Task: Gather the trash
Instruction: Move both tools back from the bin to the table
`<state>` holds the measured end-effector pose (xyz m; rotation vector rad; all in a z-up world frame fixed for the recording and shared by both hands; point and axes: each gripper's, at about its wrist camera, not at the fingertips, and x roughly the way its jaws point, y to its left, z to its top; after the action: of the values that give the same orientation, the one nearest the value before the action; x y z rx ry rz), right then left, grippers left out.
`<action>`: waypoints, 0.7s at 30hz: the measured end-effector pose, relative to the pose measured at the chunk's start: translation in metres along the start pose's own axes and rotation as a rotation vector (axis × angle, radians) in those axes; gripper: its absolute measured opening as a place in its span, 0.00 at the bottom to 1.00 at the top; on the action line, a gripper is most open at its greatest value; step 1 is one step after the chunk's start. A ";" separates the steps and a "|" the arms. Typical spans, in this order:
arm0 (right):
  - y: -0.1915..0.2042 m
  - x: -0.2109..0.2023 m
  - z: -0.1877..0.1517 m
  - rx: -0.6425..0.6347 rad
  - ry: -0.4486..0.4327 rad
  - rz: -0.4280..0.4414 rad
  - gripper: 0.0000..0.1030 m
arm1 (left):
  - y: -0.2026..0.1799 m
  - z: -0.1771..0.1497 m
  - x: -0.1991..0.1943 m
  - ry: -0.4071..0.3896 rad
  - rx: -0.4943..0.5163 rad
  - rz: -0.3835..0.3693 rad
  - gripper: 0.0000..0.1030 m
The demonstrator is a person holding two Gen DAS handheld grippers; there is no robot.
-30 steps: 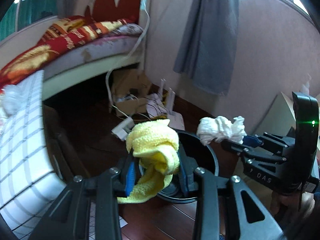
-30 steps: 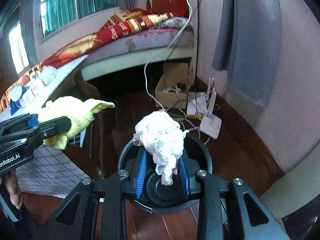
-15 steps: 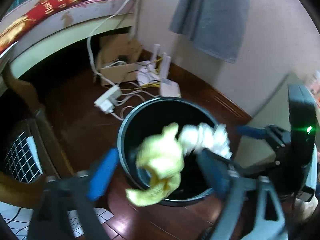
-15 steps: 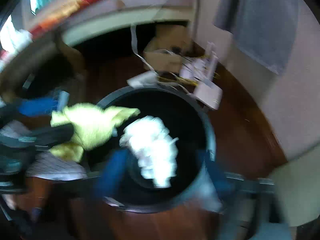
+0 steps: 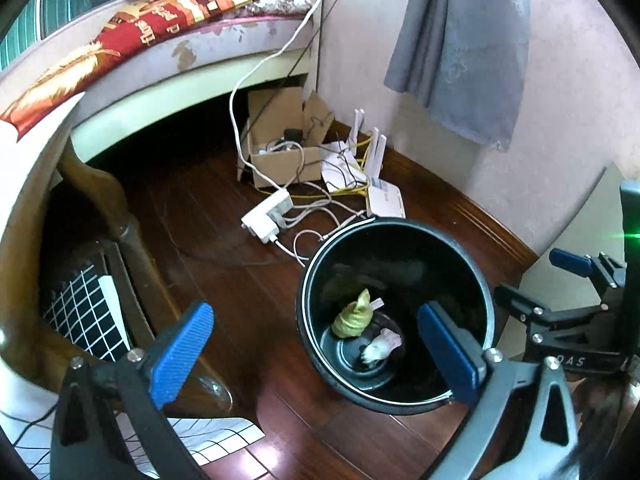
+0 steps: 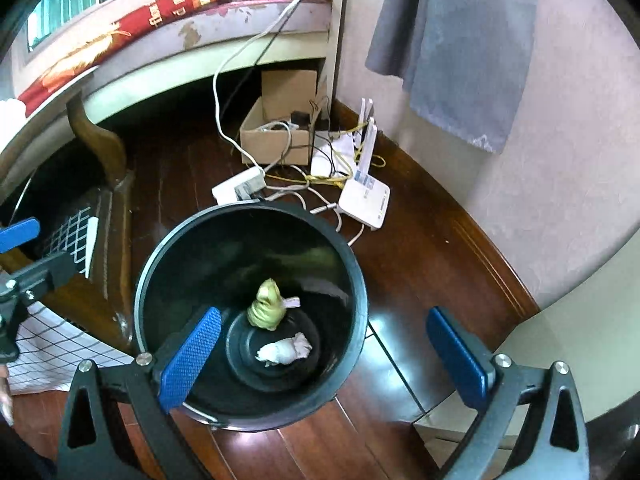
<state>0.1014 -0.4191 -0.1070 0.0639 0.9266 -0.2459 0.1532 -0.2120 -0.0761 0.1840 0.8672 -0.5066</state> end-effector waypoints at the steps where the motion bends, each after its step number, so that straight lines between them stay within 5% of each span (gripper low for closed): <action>1: 0.001 -0.004 0.001 0.000 -0.006 -0.001 1.00 | 0.000 0.001 -0.005 -0.008 0.000 0.001 1.00; 13: 0.033 -0.054 0.029 -0.016 -0.115 0.057 1.00 | 0.022 0.006 -0.069 -0.117 -0.014 0.060 1.00; 21: 0.082 -0.084 0.043 -0.093 -0.189 0.142 1.00 | 0.063 -0.007 -0.126 -0.212 -0.097 0.171 1.00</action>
<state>0.1055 -0.3312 -0.0182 0.0205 0.7406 -0.0751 0.1127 -0.1107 0.0130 0.1122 0.6600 -0.3166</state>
